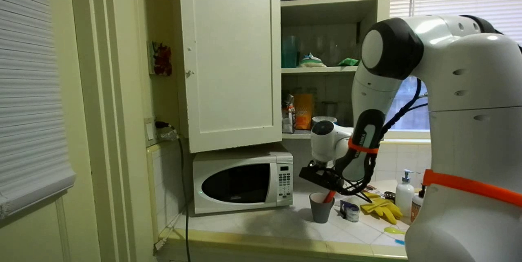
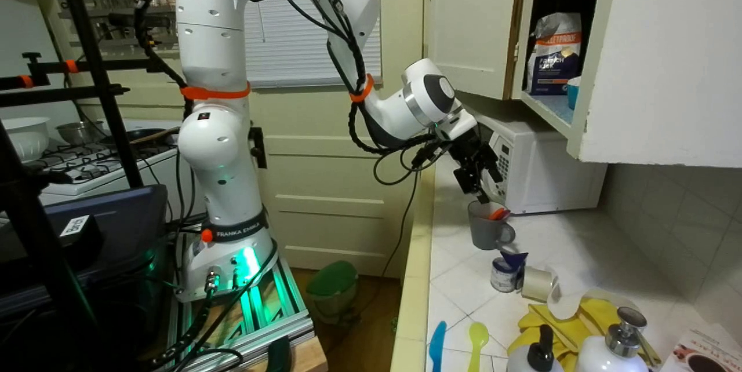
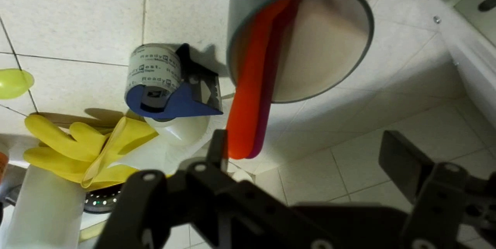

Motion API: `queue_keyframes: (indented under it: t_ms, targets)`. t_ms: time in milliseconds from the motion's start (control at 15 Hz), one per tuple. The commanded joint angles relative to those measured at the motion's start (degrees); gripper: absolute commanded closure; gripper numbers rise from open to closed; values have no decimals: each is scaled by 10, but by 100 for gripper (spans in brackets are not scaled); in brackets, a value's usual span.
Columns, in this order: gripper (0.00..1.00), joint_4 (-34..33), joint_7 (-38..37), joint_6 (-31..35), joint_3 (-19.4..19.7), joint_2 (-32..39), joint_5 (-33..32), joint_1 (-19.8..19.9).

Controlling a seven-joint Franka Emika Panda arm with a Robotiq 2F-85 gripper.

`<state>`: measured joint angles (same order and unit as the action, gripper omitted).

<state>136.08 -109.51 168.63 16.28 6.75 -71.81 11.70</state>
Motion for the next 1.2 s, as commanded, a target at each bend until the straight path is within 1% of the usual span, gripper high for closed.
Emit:
queue_keyframes:
  t_ms: [0, 200, 333, 667, 800, 867, 933, 1133]
  targets:
    - [0, 36, 56, 36, 13, -28, -29, 15]
    - [0, 33, 93, 43, 27, -31, -73, 24]
    - [0, 28, 127, 67, 38, -27, -106, 33]
    - [0, 35, 257, 205, 66, -4, -140, 67]
    - [0, 32, 285, 266, 76, 12, -145, 83]
    - [0, 31, 272, 254, 76, 8, -130, 81]
    - [0, 59, 369, 232, 55, -6, -30, 88]
    - [0, 59, 369, 235, 58, -3, -30, 92]
